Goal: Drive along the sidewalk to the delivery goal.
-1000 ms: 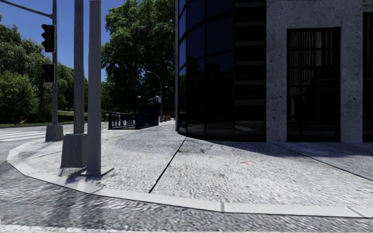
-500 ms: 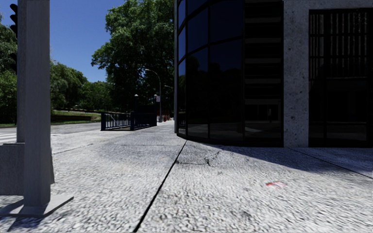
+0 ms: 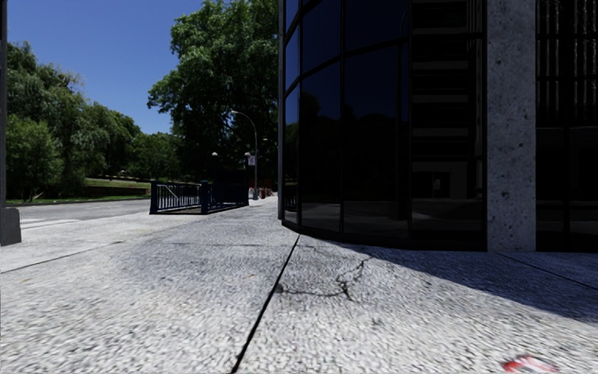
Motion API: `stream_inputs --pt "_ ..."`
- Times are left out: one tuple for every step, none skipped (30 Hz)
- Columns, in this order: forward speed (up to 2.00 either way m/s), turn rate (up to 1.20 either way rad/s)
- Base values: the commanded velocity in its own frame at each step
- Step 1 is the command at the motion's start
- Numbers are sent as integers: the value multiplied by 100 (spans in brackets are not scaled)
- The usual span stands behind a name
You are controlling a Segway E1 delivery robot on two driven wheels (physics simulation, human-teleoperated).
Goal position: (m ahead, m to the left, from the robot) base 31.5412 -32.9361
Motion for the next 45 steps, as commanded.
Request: stream_inputs --pt "152 0" --pt "152 0" --pt "152 0" --pt "152 0" --pt "152 0" --pt "152 0" --pt "152 0" --pt "152 0" --pt "152 0" --pt "152 0" --pt "152 2" --pt "152 17" --pt "152 23" --pt "152 23" --pt "152 26" --pt "152 27" --pt "152 28" --pt "154 28" --pt "154 28" --pt "200 28" --pt "200 28" --pt "200 29" --pt "200 29" --pt "200 32" --pt "200 34" --pt "200 35" --pt "200 35" --pt "200 35" --pt "200 35" --pt "200 35" --pt "200 35" --pt "200 35" --pt "200 35" --pt "200 35" --pt "200 35" --pt "200 35" --pt "200 35" --pt "200 35" --pt "200 35" --pt "200 35" --pt "200 35" --pt "200 35" --pt "200 35" --pt "200 35" --pt "200 35"
